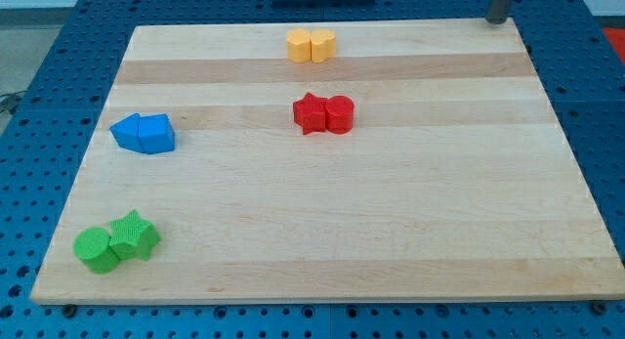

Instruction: Move your arm to the top left of the board

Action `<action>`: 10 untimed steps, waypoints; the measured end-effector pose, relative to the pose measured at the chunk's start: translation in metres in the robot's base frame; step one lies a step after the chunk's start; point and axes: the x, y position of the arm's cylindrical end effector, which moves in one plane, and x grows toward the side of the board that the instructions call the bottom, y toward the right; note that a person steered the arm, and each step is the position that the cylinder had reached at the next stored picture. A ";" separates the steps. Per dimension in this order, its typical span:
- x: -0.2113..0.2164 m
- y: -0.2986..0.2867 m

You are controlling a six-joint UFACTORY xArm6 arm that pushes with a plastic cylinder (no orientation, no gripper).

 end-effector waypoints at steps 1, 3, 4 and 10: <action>0.000 -0.001; 0.003 -0.030; 0.001 -0.081; 0.003 -0.217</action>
